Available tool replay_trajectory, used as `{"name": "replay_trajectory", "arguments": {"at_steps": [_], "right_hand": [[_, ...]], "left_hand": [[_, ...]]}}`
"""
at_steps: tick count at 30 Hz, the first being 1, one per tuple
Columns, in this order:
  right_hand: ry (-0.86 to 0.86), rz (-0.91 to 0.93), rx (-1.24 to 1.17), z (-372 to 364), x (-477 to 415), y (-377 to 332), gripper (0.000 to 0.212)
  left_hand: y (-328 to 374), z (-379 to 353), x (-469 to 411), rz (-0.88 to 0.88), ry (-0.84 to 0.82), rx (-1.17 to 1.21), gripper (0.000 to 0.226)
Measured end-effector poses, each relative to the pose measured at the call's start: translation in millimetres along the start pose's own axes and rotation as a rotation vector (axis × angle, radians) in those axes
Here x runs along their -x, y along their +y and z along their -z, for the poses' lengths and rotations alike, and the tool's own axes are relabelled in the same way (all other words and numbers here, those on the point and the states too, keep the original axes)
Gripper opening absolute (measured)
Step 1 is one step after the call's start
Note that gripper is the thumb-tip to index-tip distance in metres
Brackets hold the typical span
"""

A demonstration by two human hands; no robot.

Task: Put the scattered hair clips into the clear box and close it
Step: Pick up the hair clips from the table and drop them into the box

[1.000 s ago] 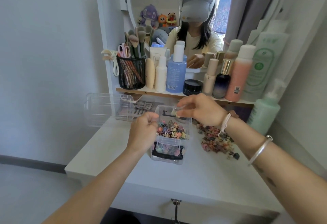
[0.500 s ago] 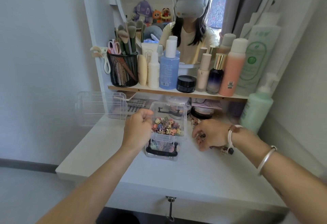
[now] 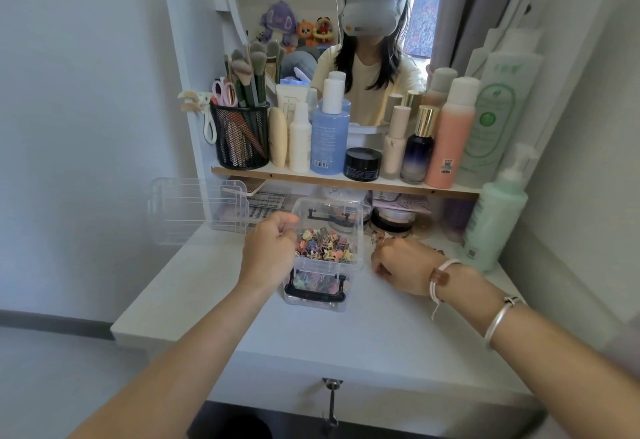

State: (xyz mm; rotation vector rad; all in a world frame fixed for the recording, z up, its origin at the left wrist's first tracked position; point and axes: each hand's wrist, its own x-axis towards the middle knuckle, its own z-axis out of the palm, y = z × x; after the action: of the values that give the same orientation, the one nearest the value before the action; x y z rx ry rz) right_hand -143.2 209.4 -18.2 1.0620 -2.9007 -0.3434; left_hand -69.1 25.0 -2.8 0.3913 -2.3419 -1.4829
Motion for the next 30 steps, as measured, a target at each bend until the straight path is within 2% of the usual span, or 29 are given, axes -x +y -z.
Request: {"name": "replay_trajectory", "arguments": {"at_steps": [4, 6, 9, 10, 11, 13, 17, 19, 21, 22, 30], "right_hand": [[0.066, -0.063, -0.103, 12.0, 0.2, 3.5, 0.025], [0.205, -0.106, -0.219, 27.1, 1.6, 9.9, 0.023], [0.491, -0.148, -0.566, 53.1, 4.9, 5.9, 0.016], [0.511, -0.131, -0.669, 59.7, 4.5, -0.4, 0.017], [0.486, -0.096, -0.722, 64.0, 3.1, -7.6, 0.020], [0.395, -0.037, -0.659, 64.1, -0.8, -17.7, 0.026], [0.407, -0.203, -0.558, 50.1, -2.4, -2.0, 0.021], [0.231, -0.237, -0.455, 34.6, 0.3, 6.5, 0.024], [0.024, -0.154, -0.323, 17.8, 1.3, 7.1, 0.027], [-0.021, -0.108, -0.274, 11.9, 1.4, 4.7, 0.025], [0.017, -0.081, -0.200, 8.1, -9.3, -7.8, 0.024]], "left_hand": [[0.4, 0.7, 1.0, 0.001, -0.004, -0.010, 0.027], [0.2, 0.6, 0.5, 0.002, -0.008, -0.002, 0.026], [-0.1, -0.7, 0.5, 0.004, -0.012, 0.008, 0.026], [-0.1, -1.2, 0.7, 0.006, -0.012, 0.005, 0.026], [-0.3, -1.6, 1.0, 0.006, -0.012, 0.003, 0.026], [-0.7, -2.4, 1.1, 0.004, -0.008, 0.002, 0.026], [-0.7, -2.7, 1.6, -0.004, -0.001, -0.024, 0.025], [-0.7, -2.5, 1.1, -0.005, 0.003, -0.030, 0.025], [-0.4, -2.9, 0.3, -0.003, 0.005, -0.029, 0.025], [-0.3, -2.7, 0.3, -0.002, 0.003, -0.027, 0.024], [-0.1, -1.3, 1.1, -0.001, -0.008, -0.028, 0.025]]}}
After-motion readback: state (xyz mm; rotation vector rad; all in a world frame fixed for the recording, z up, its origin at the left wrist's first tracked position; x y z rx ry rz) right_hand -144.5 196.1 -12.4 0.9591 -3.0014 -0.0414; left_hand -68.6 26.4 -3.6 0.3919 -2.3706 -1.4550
